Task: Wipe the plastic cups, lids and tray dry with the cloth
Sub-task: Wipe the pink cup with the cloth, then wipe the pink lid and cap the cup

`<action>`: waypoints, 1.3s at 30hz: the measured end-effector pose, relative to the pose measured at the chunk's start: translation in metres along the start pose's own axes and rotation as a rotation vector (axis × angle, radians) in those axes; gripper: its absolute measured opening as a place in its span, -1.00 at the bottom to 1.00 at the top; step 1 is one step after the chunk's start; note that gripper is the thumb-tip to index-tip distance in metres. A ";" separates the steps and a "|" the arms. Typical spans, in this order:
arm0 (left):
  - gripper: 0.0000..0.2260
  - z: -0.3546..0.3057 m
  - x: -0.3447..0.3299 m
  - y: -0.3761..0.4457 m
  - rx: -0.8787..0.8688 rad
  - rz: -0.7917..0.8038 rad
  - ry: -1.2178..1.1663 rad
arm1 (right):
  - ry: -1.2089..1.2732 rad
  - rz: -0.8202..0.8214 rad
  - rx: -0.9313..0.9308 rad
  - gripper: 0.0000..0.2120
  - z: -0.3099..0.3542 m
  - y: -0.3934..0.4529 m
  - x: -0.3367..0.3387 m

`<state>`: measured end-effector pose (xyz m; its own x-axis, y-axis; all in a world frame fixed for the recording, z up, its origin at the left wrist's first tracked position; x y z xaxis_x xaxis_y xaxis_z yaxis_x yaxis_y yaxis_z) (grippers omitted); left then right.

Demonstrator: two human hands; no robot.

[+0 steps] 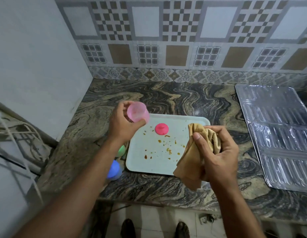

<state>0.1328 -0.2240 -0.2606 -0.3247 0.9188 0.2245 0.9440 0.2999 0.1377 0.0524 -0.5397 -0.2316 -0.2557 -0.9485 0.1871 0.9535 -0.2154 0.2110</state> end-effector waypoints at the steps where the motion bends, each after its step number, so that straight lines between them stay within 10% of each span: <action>1: -0.36 0.010 0.006 0.015 0.038 -0.018 0.058 | -0.005 0.005 -0.001 -0.87 -0.001 0.001 -0.002; 11: -0.38 0.114 0.021 0.111 0.331 0.055 0.622 | -0.039 0.015 -0.043 -0.86 -0.012 0.004 -0.005; 25: -0.22 0.131 0.014 0.120 0.377 0.115 0.699 | -0.076 -0.008 -0.094 -0.79 -0.028 0.006 0.003; 30: -0.64 0.083 -0.010 0.117 0.031 0.112 0.399 | -0.079 -0.022 -0.103 -0.79 -0.028 0.007 0.005; 39: -0.92 0.084 -0.105 0.058 0.014 0.413 0.490 | -0.088 -0.032 -0.120 -0.82 -0.032 0.002 0.015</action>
<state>0.2267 -0.2819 -0.3571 0.0797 0.7362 0.6721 0.9967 -0.0470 -0.0666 0.0555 -0.5620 -0.2587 -0.2940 -0.9178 0.2669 0.9556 -0.2763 0.1026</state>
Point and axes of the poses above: each hand's wrist, its own y-axis towards the middle knuckle, its own x-axis out of the back of the hand, z = x × y, the point moved 10 cm from there along y, towards the middle knuckle, and after that the axes turned 15 degrees about -y, right-handed, at the moved point
